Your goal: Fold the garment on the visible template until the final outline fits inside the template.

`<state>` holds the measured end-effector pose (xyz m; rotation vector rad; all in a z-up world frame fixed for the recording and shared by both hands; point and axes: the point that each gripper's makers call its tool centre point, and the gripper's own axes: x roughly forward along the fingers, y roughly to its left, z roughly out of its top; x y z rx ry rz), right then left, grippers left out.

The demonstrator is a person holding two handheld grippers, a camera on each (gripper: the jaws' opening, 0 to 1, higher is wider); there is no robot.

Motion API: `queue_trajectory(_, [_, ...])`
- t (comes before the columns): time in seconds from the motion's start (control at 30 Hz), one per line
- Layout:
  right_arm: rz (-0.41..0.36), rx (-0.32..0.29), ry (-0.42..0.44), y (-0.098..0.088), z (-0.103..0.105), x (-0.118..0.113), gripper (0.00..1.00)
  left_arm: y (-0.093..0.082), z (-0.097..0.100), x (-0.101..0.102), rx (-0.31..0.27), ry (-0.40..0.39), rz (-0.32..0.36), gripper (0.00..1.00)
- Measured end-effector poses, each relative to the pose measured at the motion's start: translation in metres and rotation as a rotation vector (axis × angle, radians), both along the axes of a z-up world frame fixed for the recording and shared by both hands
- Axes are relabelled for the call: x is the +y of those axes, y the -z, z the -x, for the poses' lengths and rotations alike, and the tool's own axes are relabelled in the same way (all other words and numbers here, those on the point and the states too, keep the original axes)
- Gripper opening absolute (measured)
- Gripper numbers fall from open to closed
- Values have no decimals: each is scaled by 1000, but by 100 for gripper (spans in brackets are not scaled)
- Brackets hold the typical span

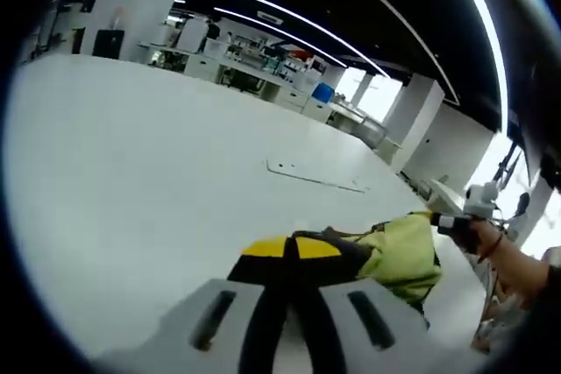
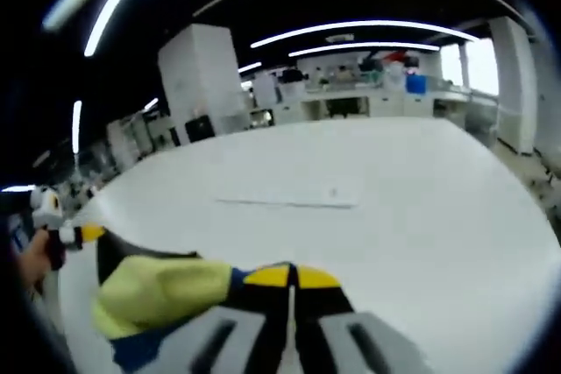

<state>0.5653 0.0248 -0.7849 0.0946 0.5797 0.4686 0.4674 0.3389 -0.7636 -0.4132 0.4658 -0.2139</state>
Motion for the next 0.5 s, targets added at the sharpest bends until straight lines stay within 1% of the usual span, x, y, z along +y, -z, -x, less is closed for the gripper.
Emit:
queue_trajectory(0.07, [3, 18, 10, 8, -2, -3, 0, 8, 0, 3, 26, -6, -12, 0])
queue_trajectory(0.1, [4, 28, 16, 12, -2, -4, 0, 15, 1, 7, 48, -15, -30, 0])
queue_trajectory(0.23, [-10, 68, 34, 26, -7, -6, 0, 27, -1, 13, 76, -20, -48, 0])
queue_trajectory(0.33, [-12, 81, 41, 33, -11, -7, 0, 32, -2, 14, 87, -22, -56, 0])
queue_trajectory(0.43, [-1, 98, 48, 37, -9, -7, 0, 39, -3, 16, 110, -37, -66, 0])
queue_trajectory(0.5, [5, 102, 45, 39, -8, -7, 0, 40, -3, 16, 113, -40, -60, 0])
